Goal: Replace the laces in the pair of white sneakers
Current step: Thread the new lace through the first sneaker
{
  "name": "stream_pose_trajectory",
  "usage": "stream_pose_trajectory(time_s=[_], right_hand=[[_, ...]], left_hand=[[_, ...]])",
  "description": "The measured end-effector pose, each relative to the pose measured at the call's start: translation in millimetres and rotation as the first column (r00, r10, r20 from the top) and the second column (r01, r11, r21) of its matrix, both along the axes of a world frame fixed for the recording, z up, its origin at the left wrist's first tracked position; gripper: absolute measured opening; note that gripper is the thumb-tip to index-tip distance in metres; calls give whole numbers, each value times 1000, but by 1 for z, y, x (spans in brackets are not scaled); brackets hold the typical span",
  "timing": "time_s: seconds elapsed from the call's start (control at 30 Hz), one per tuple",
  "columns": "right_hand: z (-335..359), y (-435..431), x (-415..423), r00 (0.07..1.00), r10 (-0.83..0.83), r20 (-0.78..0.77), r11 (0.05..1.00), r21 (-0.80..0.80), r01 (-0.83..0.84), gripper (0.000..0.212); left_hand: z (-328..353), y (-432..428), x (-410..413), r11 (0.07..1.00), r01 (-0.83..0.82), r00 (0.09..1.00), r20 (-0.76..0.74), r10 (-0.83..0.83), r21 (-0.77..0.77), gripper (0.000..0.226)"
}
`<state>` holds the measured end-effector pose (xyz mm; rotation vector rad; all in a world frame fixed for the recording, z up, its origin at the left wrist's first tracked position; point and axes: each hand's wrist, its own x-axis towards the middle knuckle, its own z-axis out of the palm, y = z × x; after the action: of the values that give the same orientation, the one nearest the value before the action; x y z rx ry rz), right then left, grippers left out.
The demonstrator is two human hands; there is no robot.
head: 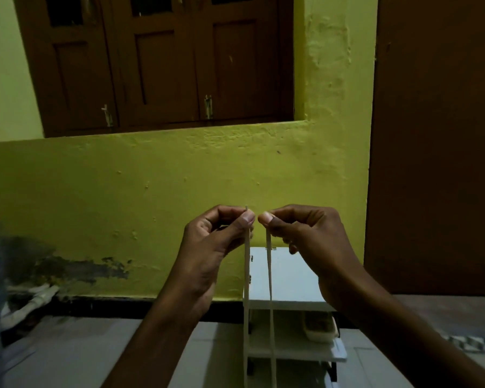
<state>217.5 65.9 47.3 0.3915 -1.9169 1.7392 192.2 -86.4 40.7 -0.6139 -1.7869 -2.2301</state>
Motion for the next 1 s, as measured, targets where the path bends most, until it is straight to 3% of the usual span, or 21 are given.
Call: stream_pose_trajectory(time_s=[0.1, 0.2, 0.33, 0.43, 0.53, 0.7, 0.9, 1.0], right_hand=[[-35, 8, -1, 999, -37, 40, 990, 137, 31, 12], [-88, 16, -6, 978, -96, 187, 965, 258, 45, 10], [-187, 21, -6, 913, -144, 382, 920, 391, -18, 5], [-254, 19, -3, 850, -196, 489, 811, 568, -140, 29], [-313, 14, 18, 730, -228, 645, 740, 602, -300, 48], [-376, -1, 70, 652, -266, 710, 690, 613, -386, 36], [-386, -18, 77, 714, -321, 622, 740, 635, -221, 54], [-382, -24, 75, 717, -330, 614, 718, 656, -232, 38]], left_hand=[[-34, -1, 0, 995, 60, 996, 65, -55, -78, 15], [-86, -5, -4, 938, 22, 996, 86, 9, -345, 6], [-176, -13, 0, 715, -71, 989, 42, 140, -696, 7], [-237, -17, 7, 507, -59, 981, 43, 188, -860, 4], [-296, -23, 18, 397, 71, 973, 152, 175, -915, 6], [-357, -27, 44, 350, 254, 934, 322, 152, -902, 9], [-378, -21, 52, 400, 217, 929, 313, 195, -891, 13], [-385, -18, 50, 423, 194, 929, 304, 209, -885, 10]])
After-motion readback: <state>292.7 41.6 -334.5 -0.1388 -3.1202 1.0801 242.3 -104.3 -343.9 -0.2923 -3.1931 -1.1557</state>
